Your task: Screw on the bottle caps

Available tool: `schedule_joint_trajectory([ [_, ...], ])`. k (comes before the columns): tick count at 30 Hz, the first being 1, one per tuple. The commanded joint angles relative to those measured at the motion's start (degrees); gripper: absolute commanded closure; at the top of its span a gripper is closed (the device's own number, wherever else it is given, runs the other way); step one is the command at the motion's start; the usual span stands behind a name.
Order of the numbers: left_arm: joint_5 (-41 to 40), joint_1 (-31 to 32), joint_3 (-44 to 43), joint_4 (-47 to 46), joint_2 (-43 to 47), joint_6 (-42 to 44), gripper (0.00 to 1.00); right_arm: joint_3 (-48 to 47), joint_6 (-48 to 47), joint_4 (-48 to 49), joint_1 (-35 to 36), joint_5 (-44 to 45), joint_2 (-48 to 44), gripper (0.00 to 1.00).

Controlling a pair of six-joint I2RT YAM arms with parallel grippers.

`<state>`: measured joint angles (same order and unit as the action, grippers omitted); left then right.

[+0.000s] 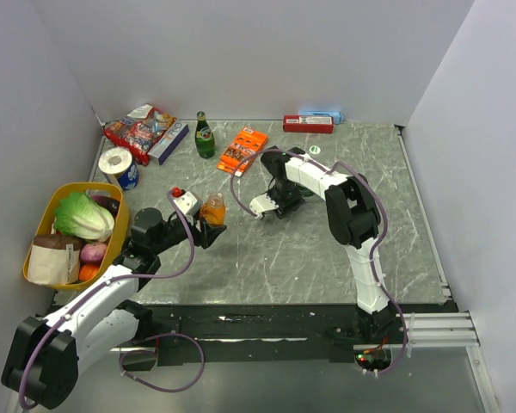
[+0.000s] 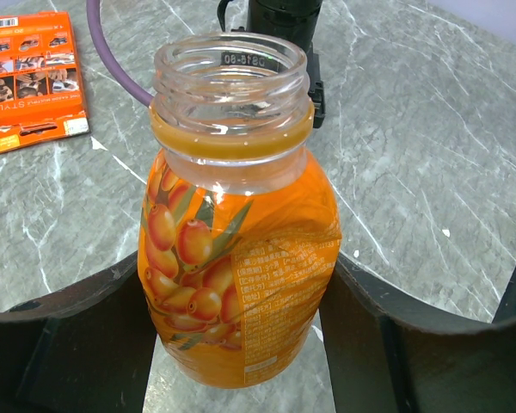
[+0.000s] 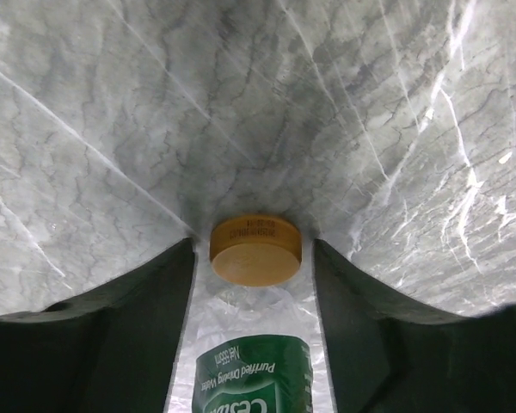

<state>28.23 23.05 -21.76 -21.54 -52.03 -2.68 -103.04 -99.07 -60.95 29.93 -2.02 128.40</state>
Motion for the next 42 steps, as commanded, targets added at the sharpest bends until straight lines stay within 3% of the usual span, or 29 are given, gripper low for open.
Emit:
schedule_joint_trajectory([
  [1, 1.2, -0.2, 0.2, -2.3, 0.1, -0.8, 0.99, -0.5, 0.7, -0.5, -0.4, 0.6, -0.1, 0.42],
  [6, 1.4, -0.3, -0.7, -0.7, 0.3, -0.6, 0.99, 0.4, 2.2, -2.3, 2.5, -2.4, -2.4, 0.53],
  [12, 0.3, -0.5, -4.2, 3.5, 1.8, -0.3, 0.99, 2.1, 10.6, -5.6, 11.3, -12.6, -7.5, 0.54],
  [19, -1.4, -1.1, -6.3, 8.4, 5.9, -0.8, 0.99, 1.2, 29.9, -5.8, 18.3, -26.2, -8.1, 0.48],
  [22, -1.5, -1.1, -6.7, 9.3, 6.4, -0.8, 0.99, 4.9, 35.7, -3.0, 18.1, -27.1, -8.7, 0.42],
  [27, -1.6, -1.1, -7.1, 9.3, 6.6, -0.6, 0.99, 11.9, 41.6, 6.8, 18.0, -23.2, -10.4, 0.41],
  [33, -1.3, -1.1, -8.0, 14.2, 8.2, 2.1, 0.99, 12.0, 46.3, 9.1, 15.3, -25.8, -12.8, 0.37],
  [36, -2.6, -1.2, -7.0, 16.1, 11.1, 6.0, 0.99, 14.4, 46.6, 10.8, 13.2, -29.8, -17.1, 0.36],
  [42, -4.2, -1.4, -6.2, 18.7, 13.0, 3.1, 0.99, 23.6, 42.9, 18.6, 11.6, -36.5, -24.2, 0.32],
])
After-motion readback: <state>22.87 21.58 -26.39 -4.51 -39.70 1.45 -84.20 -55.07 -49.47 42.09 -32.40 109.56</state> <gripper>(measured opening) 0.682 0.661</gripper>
